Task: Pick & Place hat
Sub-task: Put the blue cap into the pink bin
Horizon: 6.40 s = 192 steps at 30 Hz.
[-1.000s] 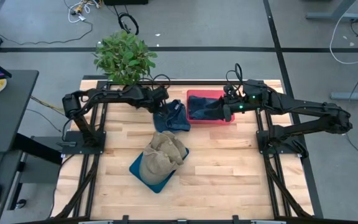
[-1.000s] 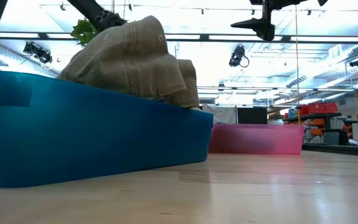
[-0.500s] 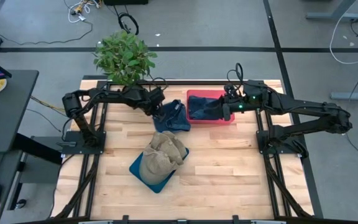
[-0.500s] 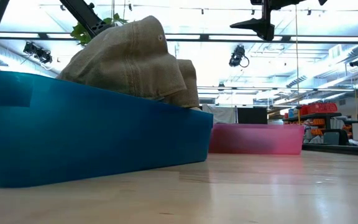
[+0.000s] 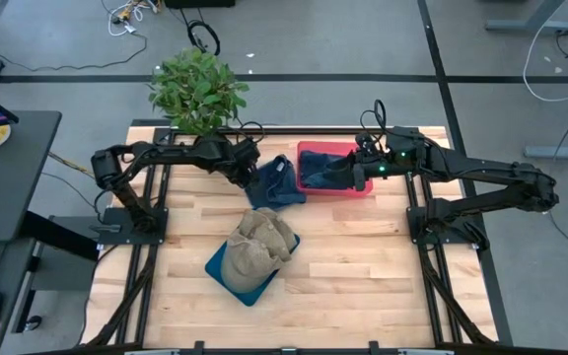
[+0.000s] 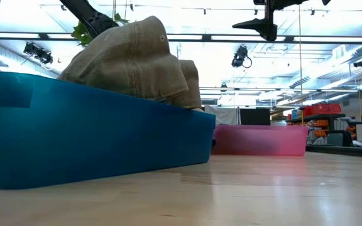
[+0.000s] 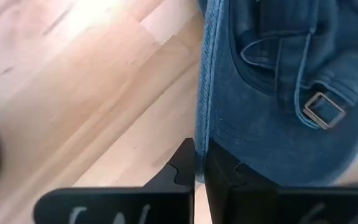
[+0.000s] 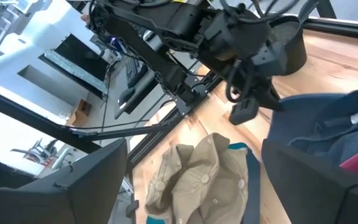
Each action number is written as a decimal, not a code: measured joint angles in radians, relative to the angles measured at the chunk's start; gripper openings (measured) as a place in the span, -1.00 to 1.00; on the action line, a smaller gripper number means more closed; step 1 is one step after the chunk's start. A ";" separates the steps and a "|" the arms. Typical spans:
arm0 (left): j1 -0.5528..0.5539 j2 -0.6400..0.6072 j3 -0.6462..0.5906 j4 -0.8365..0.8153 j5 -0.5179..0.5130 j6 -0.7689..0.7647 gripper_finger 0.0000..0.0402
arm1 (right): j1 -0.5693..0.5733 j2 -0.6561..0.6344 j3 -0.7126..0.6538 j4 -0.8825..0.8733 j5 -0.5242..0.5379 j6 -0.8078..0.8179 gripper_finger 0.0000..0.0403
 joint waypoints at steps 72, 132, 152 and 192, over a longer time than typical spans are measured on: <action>-0.345 -0.588 0.000 1.148 0.092 0.718 -0.94 | 0.087 0.362 -0.001 1.299 -0.114 0.930 0.85; -0.269 -0.409 0.001 1.413 0.287 0.622 -0.92 | 0.175 0.559 0.113 1.531 -0.075 0.898 -0.95; -0.268 -0.409 0.000 1.342 0.161 0.413 0.06 | 0.176 0.556 0.113 1.578 -0.093 0.855 -0.97; -0.269 -0.716 0.000 0.642 -0.044 0.206 0.14 | -0.057 -0.235 0.114 0.170 0.126 0.157 -0.97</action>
